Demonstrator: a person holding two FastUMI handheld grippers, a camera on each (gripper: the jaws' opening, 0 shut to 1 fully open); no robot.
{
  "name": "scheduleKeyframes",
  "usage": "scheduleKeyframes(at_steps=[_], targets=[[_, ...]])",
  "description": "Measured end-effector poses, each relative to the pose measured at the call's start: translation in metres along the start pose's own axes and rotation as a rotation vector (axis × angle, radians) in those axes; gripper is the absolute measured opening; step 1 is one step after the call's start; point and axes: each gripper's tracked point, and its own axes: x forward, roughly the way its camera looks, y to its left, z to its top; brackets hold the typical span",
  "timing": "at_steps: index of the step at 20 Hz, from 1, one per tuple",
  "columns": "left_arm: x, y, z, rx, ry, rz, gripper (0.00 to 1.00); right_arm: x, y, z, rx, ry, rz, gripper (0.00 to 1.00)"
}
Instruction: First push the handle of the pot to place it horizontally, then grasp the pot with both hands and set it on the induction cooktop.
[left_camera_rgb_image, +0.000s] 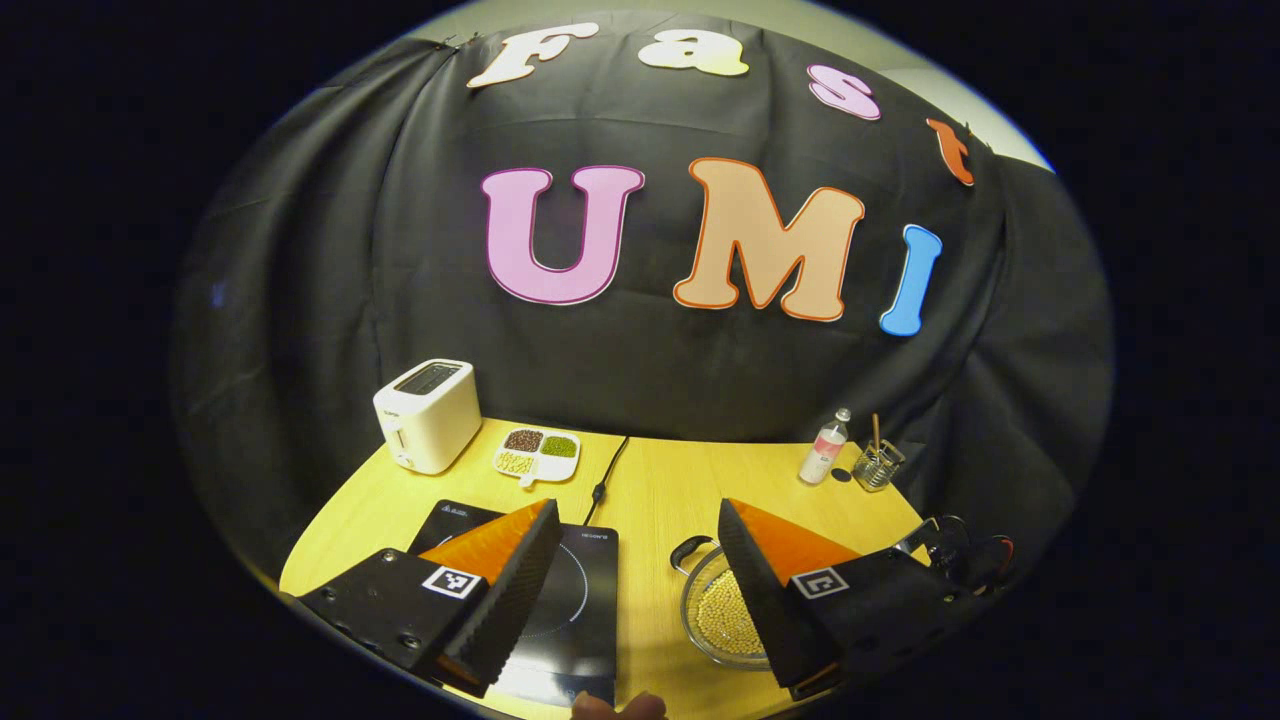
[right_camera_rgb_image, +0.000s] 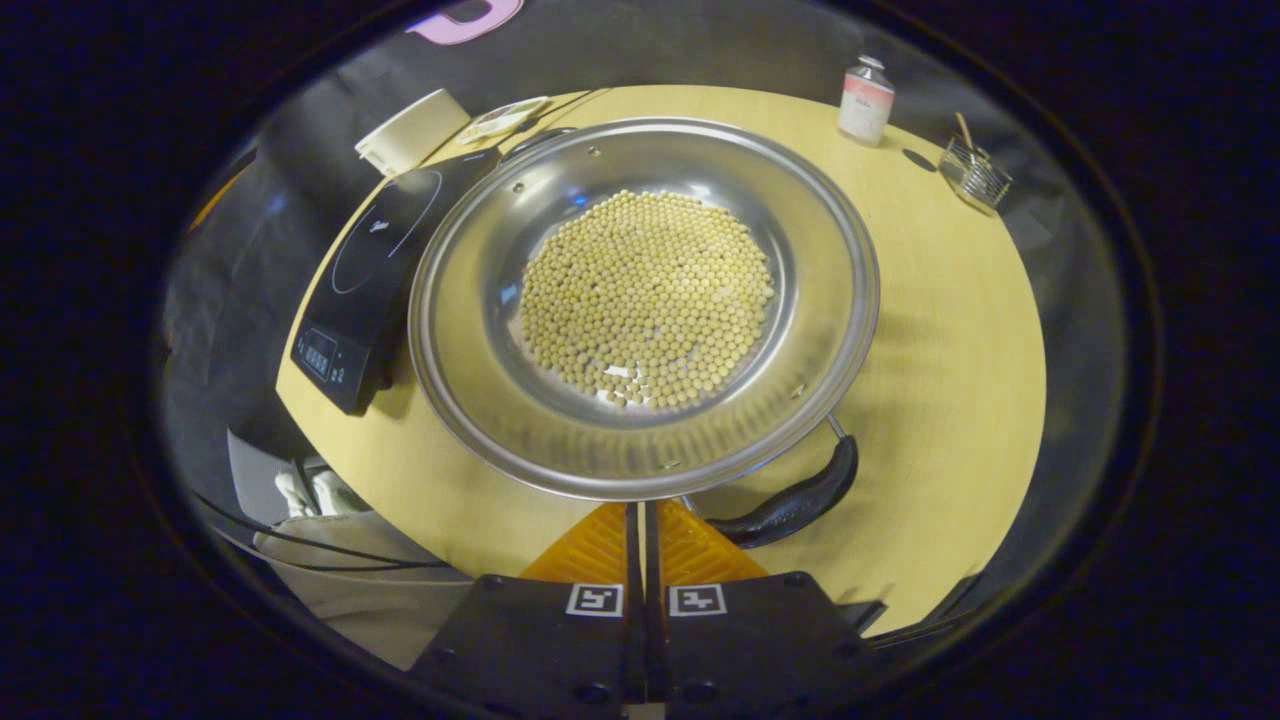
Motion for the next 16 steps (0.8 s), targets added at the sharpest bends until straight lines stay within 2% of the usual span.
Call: scheduleKeyframes(at_steps=[3, 4, 7, 15, 16], targets=[[-0.008, -0.006, -0.013, -0.024, 0.036, 0.045, 0.97, 0.002, -0.015, 0.005, -0.044, 0.007, 0.025, 0.03], [-0.011, -0.008, -0.016, -0.025, 0.043, 0.056, 0.97, 0.002, -0.019, 0.006, -0.053, 0.006, 0.034, 0.00], [-0.019, -0.016, -0.019, 0.007, 0.057, 0.075, 0.97, 0.002, -0.035, 0.014, -0.063, -0.008, 0.041, 0.03], [-0.019, -0.035, -0.027, 0.014, 0.119, 0.067, 0.97, 0.006, -0.071, 0.030, 0.022, -0.047, 0.032, 0.03], [-0.018, -0.038, -0.029, 0.017, 0.128, 0.057, 0.97, 0.006, -0.076, 0.033, 0.033, -0.056, 0.023, 0.00]])
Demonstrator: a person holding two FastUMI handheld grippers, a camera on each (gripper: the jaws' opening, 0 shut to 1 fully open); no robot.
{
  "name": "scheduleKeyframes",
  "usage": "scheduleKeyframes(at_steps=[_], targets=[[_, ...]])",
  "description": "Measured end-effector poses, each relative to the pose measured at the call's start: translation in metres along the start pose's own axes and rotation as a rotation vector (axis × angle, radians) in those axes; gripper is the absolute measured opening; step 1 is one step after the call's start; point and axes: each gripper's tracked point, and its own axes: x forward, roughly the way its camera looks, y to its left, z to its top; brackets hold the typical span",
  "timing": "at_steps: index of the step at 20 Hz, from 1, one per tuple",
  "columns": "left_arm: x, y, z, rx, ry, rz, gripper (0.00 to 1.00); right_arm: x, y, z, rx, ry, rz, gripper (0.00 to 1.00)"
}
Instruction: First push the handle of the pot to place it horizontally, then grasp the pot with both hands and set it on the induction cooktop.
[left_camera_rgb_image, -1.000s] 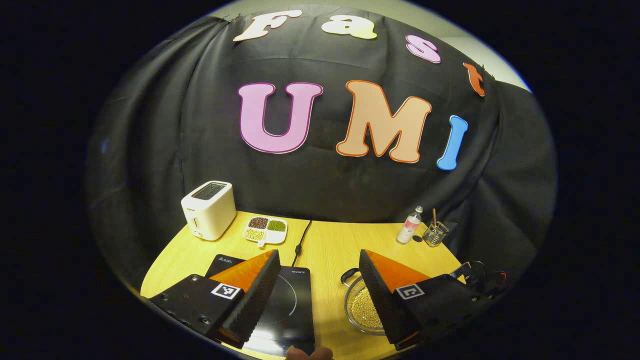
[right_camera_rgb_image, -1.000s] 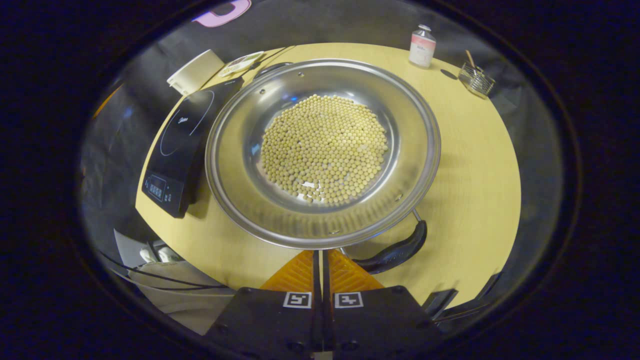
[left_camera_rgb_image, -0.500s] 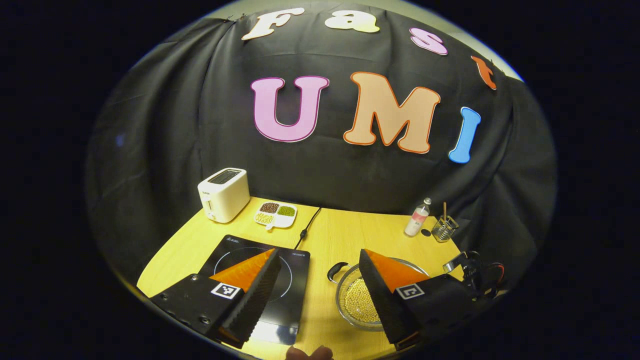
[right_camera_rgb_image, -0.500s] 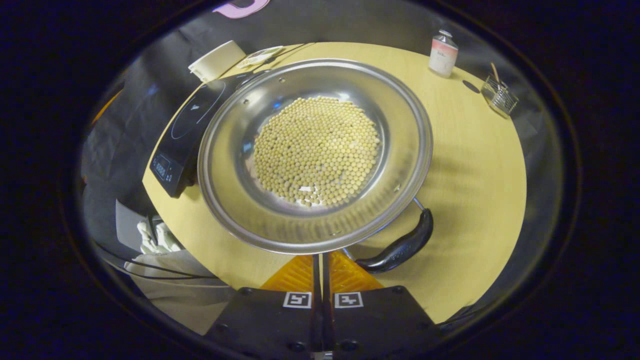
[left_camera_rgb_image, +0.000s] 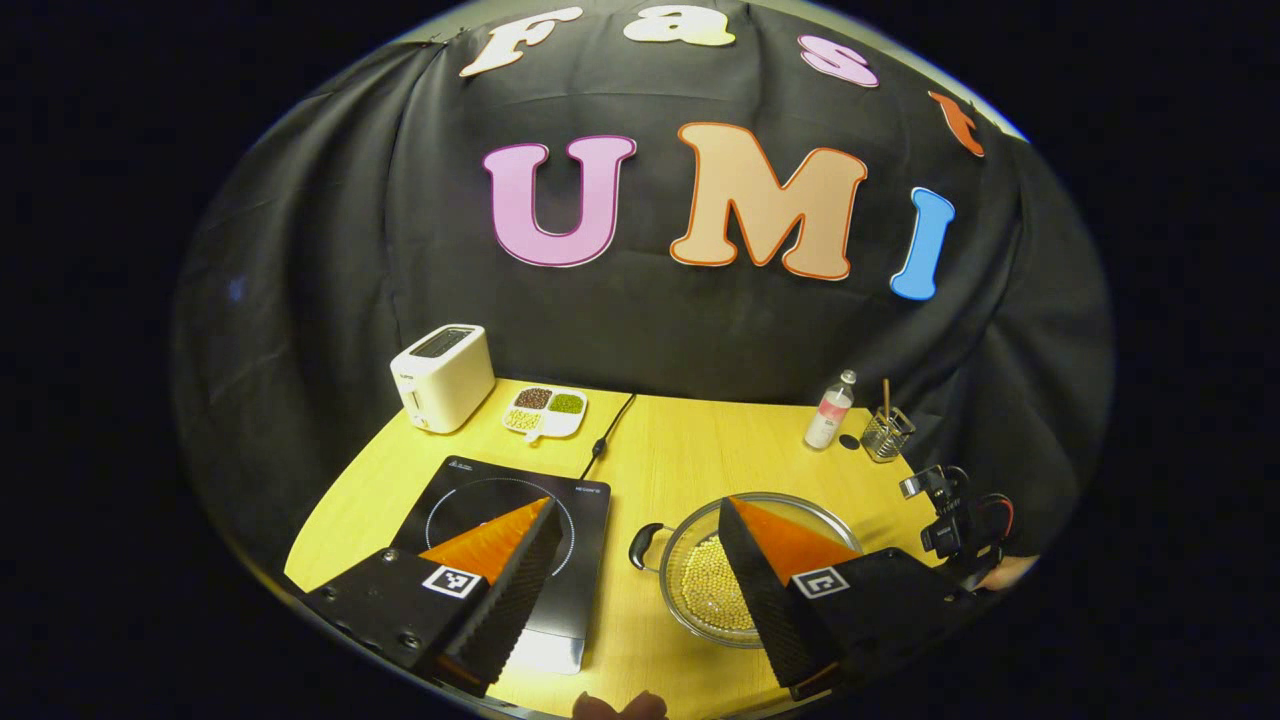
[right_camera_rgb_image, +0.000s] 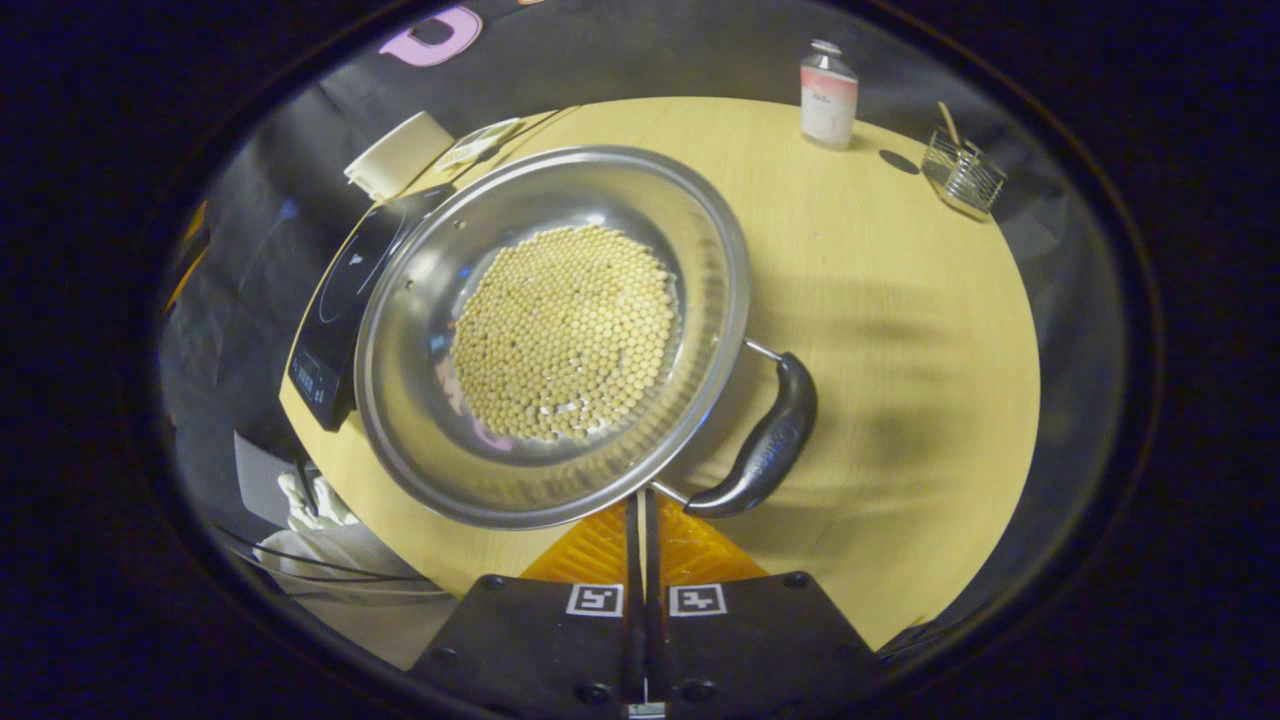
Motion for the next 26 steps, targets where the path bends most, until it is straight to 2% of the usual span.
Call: scheduleKeyframes(at_steps=[1, 2, 5, 6, 13, 15, 19, 20, 21, 23, 26], targets=[[0.001, -0.004, -0.004, 0.003, 0.009, -0.009, 0.97, -0.001, -0.006, 0.004, 0.015, -0.008, -0.008, 0.03], [0.003, -0.007, -0.006, 0.006, 0.022, -0.018, 0.97, -0.001, -0.011, 0.007, 0.031, -0.019, -0.014, 0.00], [0.013, -0.010, -0.016, -0.005, 0.057, -0.036, 1.00, 0.000, -0.019, 0.019, 0.096, -0.040, -0.013, 0.03], [0.016, -0.011, -0.019, -0.008, 0.068, -0.042, 0.98, 0.000, -0.020, 0.019, 0.114, -0.044, -0.016, 0.03], [0.037, -0.006, -0.041, -0.017, 0.141, -0.074, 0.98, -0.010, -0.030, 0.027, 0.187, -0.094, -0.106, 0.03], [0.042, -0.003, -0.050, -0.024, 0.171, -0.079, 0.98, -0.023, -0.030, 0.025, 0.210, -0.114, -0.119, 0.00], [0.055, -0.004, -0.064, -0.046, 0.220, -0.101, 0.98, -0.043, -0.035, 0.064, 0.289, -0.230, -0.121, 0.27], [0.058, -0.005, -0.069, -0.042, 0.234, -0.106, 0.98, -0.043, -0.039, 0.067, 0.292, -0.238, -0.136, 0.43], [0.063, -0.006, -0.074, -0.036, 0.251, -0.112, 0.98, -0.041, -0.042, 0.072, 0.288, -0.237, -0.154, 0.48], [0.070, -0.006, -0.088, -0.022, 0.299, -0.121, 0.98, -0.036, -0.045, 0.076, 0.282, -0.226, -0.176, 0.78], [0.087, -0.006, -0.100, -0.005, 0.336, -0.127, 0.98, -0.022, -0.046, 0.082, 0.278, -0.199, -0.201, 0.80]])
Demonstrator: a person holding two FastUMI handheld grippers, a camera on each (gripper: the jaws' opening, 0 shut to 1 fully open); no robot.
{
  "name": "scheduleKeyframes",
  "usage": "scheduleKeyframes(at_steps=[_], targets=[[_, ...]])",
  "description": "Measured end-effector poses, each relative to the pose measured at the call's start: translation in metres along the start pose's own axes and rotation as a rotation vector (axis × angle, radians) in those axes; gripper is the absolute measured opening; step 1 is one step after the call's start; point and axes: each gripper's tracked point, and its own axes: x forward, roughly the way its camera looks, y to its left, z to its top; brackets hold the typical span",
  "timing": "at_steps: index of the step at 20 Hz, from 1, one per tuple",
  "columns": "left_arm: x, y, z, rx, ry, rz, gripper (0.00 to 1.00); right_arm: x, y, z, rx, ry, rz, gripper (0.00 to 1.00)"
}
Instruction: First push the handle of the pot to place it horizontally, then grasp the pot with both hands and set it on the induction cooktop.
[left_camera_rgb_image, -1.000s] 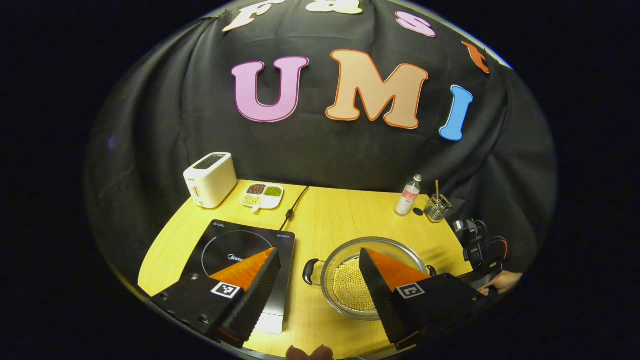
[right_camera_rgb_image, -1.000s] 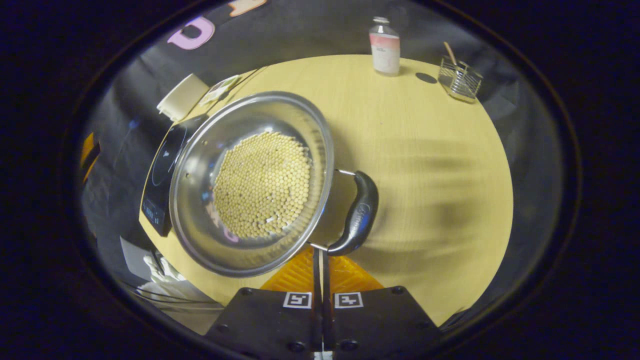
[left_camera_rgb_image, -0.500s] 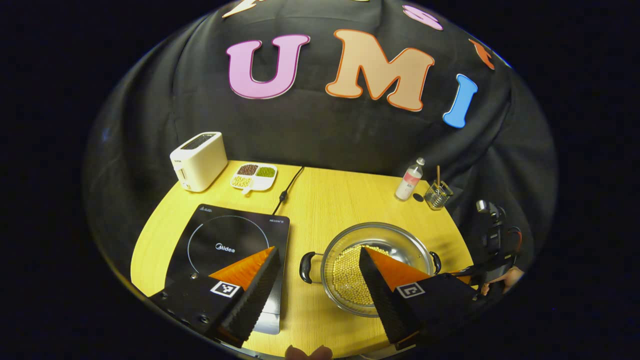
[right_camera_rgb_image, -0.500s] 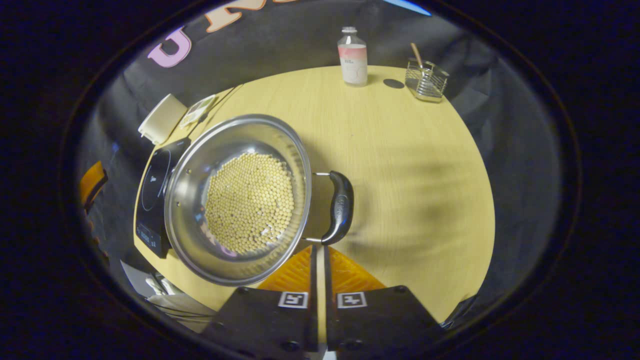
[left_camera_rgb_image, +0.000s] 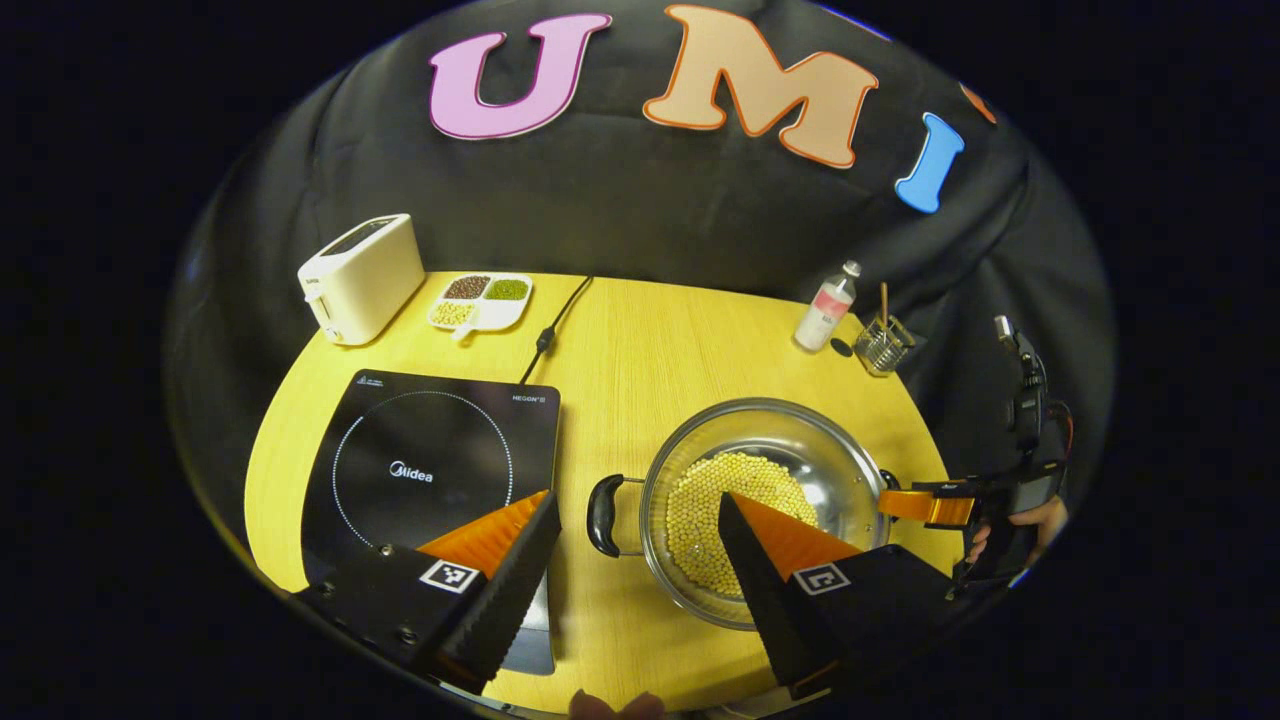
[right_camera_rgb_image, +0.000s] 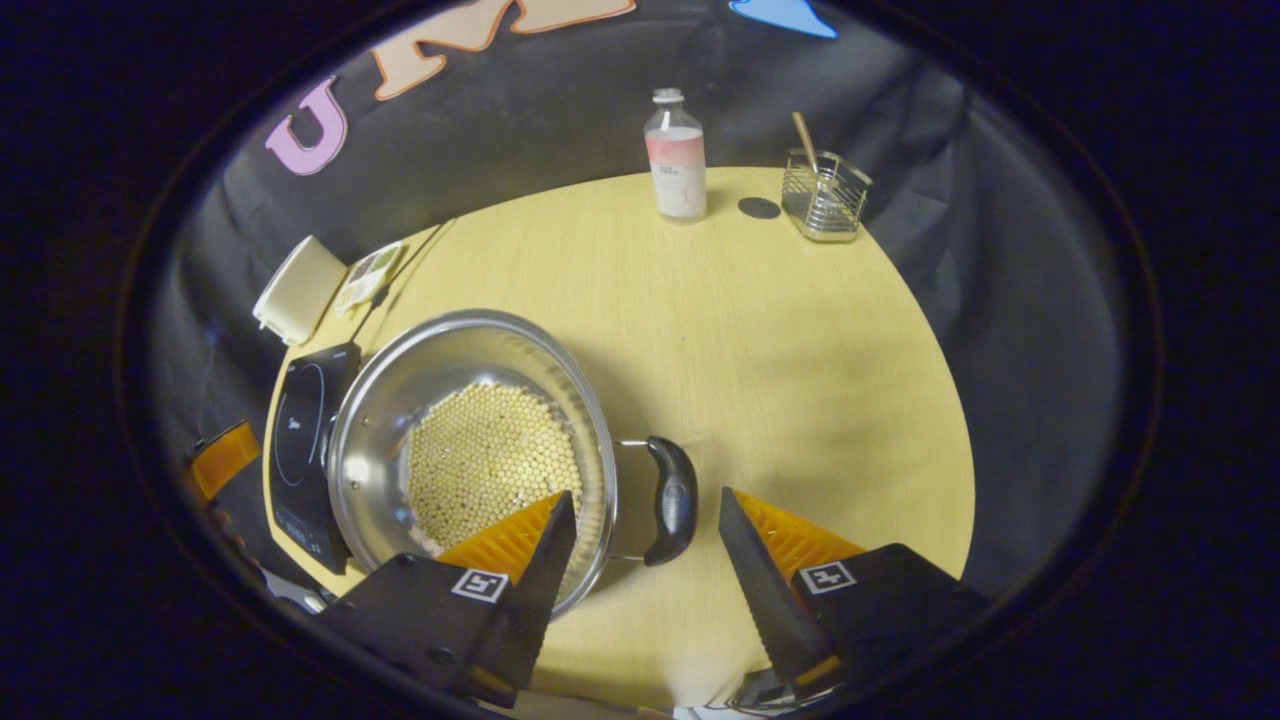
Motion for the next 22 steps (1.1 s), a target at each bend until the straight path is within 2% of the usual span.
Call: scheduleKeyframes(at_steps=[3, 4, 7, 9, 14, 16, 18, 20, 22], targets=[[0.017, 0.004, -0.006, 0.012, 0.036, -0.002, 0.98, 0.014, 0.001, -0.003, -0.017, 0.033, -0.028, 0.80], [0.024, 0.006, -0.008, 0.018, 0.053, -0.001, 0.98, 0.019, 0.001, -0.004, -0.018, 0.042, -0.032, 0.88], [0.045, 0.008, -0.016, 0.036, 0.092, -0.010, 0.98, 0.032, 0.000, -0.002, -0.012, 0.054, -0.035, 0.88], [0.060, 0.010, -0.029, 0.053, 0.146, -0.016, 0.98, 0.037, -0.002, -0.004, -0.016, 0.082, -0.042, 0.61], [0.090, 0.016, -0.059, 0.092, 0.275, -0.011, 0.97, 0.049, -0.003, -0.007, -0.002, 0.116, -0.031, 0.66], [0.098, 0.020, -0.067, 0.100, 0.310, -0.002, 1.00, 0.061, -0.002, -0.015, 0.010, 0.133, -0.008, 0.70], [0.105, 0.023, -0.069, 0.092, 0.316, -0.003, 0.89, 0.051, -0.001, -0.009, 0.014, 0.136, 0.009, 0.63], [0.110, 0.019, -0.076, 0.052, 0.339, -0.022, 0.80, 0.053, 0.000, -0.008, 0.017, 0.135, 0.024, 0.60], [0.114, 0.013, -0.087, -0.009, 0.373, -0.043, 0.75, 0.054, 0.000, -0.009, 0.026, 0.140, 0.035, 0.59]])
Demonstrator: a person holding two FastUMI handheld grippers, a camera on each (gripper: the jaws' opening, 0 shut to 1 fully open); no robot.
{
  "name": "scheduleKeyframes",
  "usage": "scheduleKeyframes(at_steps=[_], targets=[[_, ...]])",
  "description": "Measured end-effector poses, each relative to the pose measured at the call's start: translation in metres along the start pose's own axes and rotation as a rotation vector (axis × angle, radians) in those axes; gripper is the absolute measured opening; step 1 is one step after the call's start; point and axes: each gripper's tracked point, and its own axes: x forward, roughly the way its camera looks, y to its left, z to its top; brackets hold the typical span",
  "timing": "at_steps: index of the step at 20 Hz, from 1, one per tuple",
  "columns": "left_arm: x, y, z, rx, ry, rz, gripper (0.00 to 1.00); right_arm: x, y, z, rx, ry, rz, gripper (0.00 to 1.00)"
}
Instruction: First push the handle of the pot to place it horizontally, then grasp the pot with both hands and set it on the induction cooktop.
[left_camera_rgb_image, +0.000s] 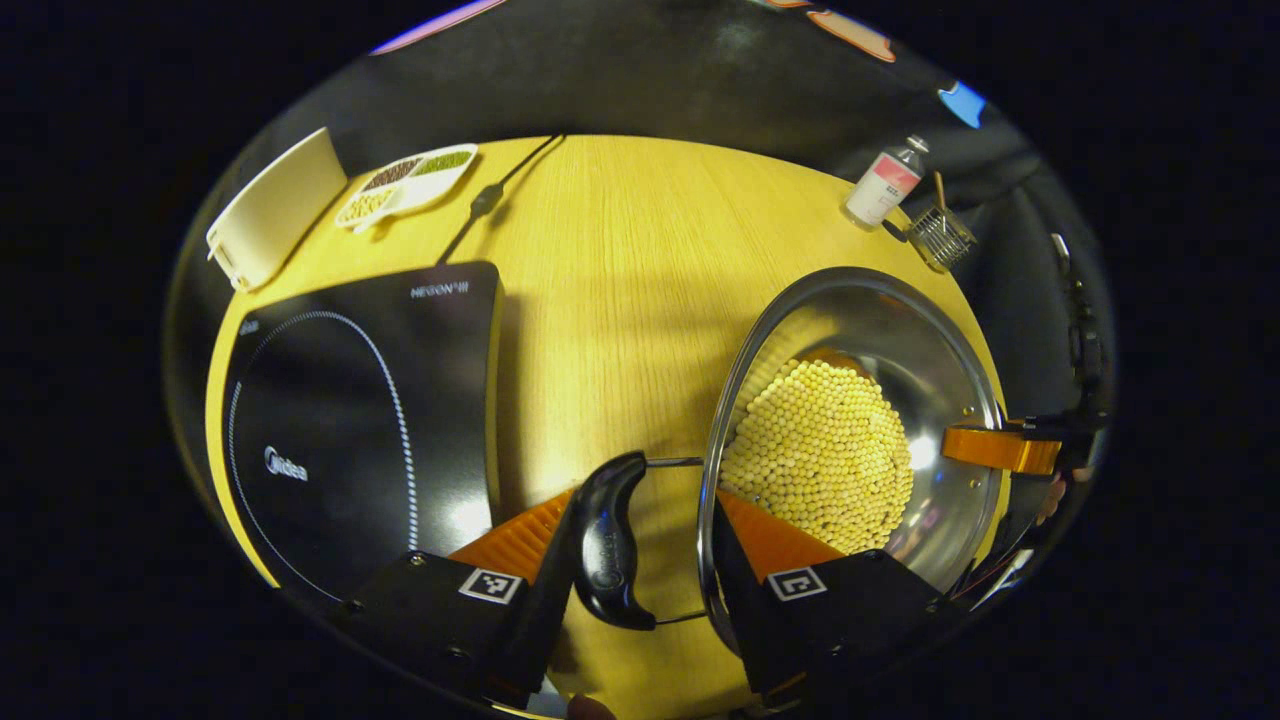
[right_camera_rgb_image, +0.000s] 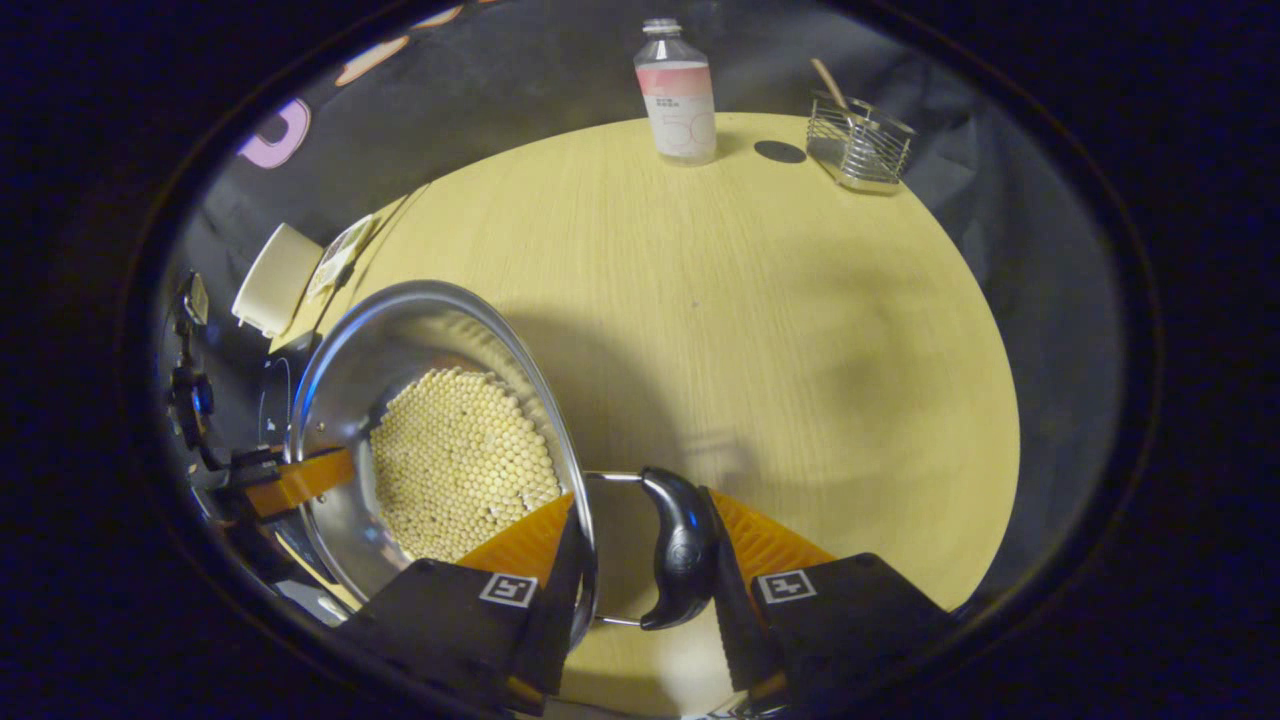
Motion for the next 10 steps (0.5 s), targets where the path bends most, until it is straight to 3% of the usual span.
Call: scheduleKeyframes(at_steps=[3, 4, 5, 8, 10], targets=[[0.002, 0.000, -0.003, -0.034, 0.016, -0.005, 0.69, -0.001, -0.001, 0.002, 0.012, 0.009, 0.021, 0.54], [-0.001, -0.001, 0.000, -0.034, 0.001, -0.015, 0.70, -0.001, 0.000, 0.001, 0.010, 0.005, 0.019, 0.57], [0.000, -0.002, 0.002, -0.039, 0.000, -0.022, 0.69, 0.000, 0.000, 0.001, 0.007, 0.004, 0.018, 0.51], [-0.002, -0.001, -0.001, -0.055, 0.025, -0.023, 0.64, -0.004, 0.002, -0.001, 0.000, 0.006, 0.025, 0.51], [-0.008, -0.001, -0.005, -0.065, 0.052, -0.015, 0.61, -0.003, 0.004, -0.001, -0.012, 0.016, 0.030, 0.44]])
